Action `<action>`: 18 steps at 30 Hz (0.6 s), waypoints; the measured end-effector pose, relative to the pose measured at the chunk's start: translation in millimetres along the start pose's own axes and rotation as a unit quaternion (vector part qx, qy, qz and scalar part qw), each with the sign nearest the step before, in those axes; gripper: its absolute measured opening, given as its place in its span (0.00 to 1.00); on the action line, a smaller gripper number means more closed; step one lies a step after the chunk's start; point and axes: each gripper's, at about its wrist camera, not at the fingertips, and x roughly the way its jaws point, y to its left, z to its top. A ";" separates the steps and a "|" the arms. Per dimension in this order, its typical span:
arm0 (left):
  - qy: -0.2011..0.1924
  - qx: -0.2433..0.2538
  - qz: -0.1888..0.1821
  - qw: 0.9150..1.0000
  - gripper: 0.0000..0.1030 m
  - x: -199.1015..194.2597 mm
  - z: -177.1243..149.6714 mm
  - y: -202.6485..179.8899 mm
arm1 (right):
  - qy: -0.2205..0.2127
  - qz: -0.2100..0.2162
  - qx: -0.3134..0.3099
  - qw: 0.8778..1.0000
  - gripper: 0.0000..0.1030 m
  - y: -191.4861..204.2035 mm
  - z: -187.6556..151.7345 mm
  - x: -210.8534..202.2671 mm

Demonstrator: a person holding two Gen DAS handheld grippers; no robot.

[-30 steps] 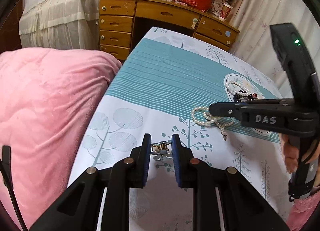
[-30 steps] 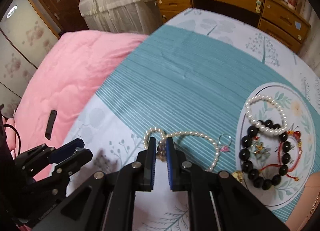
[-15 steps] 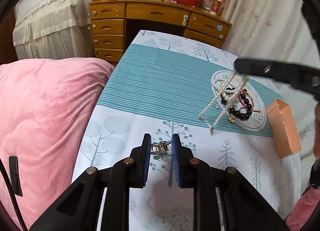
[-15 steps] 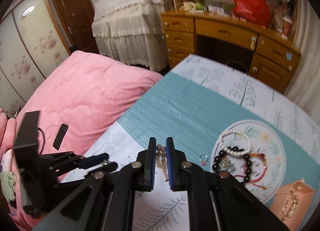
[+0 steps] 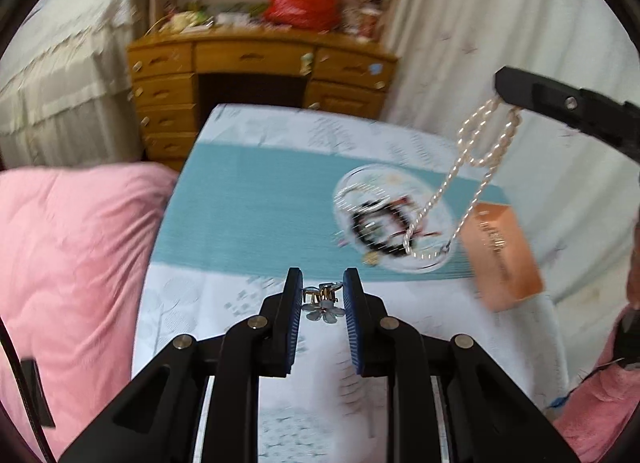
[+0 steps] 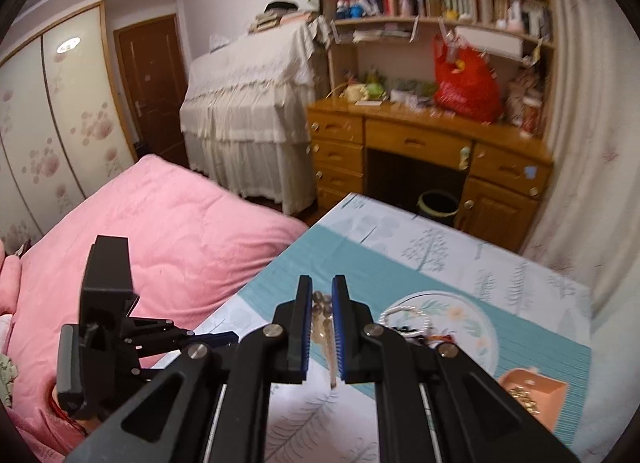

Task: Organize jewelry
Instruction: 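Carry the brooch and pearl necklace into the peach box and release both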

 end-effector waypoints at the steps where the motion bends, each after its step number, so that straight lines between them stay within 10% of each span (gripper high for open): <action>1: -0.006 0.009 -0.006 1.000 0.18 -3.7 3.3 -7.9 | -0.005 -0.004 0.003 1.000 0.09 -3.3 0.0 -6.2; 18: -0.014 0.136 -0.123 0.983 0.18 9.7 29.0 -150.9 | -0.043 -0.098 0.070 0.992 0.09 -84.0 -47.2 -101.5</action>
